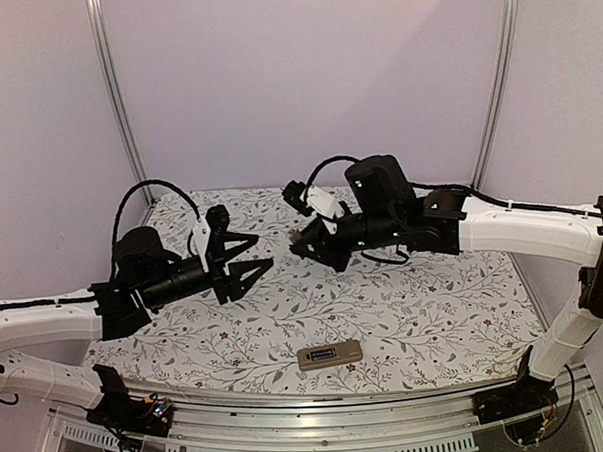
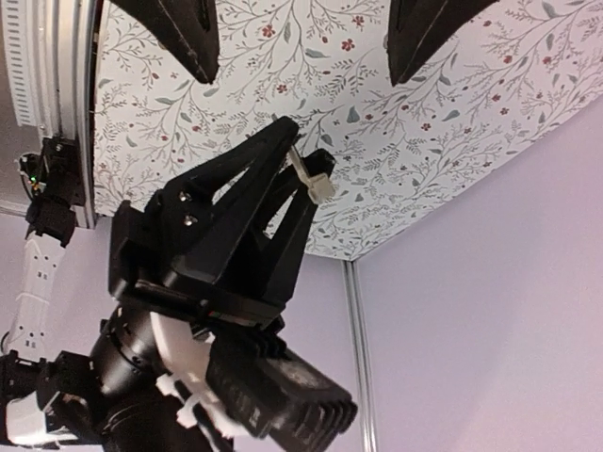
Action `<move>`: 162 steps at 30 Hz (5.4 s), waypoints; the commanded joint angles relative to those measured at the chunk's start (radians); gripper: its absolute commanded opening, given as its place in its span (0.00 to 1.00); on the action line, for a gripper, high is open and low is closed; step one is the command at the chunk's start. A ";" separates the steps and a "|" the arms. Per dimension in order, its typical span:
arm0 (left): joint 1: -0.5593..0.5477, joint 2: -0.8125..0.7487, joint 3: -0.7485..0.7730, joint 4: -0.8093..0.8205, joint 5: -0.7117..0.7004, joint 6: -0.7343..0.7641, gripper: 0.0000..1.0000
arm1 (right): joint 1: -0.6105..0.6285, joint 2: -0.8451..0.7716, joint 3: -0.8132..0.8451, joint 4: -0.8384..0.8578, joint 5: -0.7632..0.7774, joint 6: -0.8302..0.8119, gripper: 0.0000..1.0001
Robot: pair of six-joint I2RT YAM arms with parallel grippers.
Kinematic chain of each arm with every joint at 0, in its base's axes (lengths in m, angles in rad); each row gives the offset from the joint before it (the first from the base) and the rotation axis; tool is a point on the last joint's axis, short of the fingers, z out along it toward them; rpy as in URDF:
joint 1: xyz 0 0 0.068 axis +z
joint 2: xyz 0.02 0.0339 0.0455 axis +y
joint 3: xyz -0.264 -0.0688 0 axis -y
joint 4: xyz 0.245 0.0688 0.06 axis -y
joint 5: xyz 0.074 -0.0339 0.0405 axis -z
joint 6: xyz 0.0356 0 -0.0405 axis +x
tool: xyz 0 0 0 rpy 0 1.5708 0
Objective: Load the batteries into the remote control
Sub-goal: Place the battery cover on the remote control without the battery cover, then press the battery cover on the remote control.
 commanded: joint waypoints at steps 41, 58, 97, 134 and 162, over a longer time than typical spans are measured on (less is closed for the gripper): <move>0.082 -0.118 -0.235 -0.106 0.226 0.124 0.63 | 0.126 0.549 0.386 -0.905 -0.091 -0.377 0.08; 0.082 -0.102 -0.235 -0.095 0.231 0.122 0.63 | 0.125 0.550 0.372 -0.906 -0.020 -0.414 0.12; 0.082 -0.078 -0.245 -0.075 0.263 0.134 0.64 | 0.117 0.459 0.411 -0.773 -0.095 -0.379 0.59; -0.127 0.527 -0.229 0.260 0.191 0.247 0.69 | 0.085 0.162 -0.201 -0.249 -0.066 0.528 0.00; -0.183 0.563 -0.190 0.281 0.217 0.324 0.62 | 0.085 0.124 -0.229 -0.352 -0.039 0.550 0.00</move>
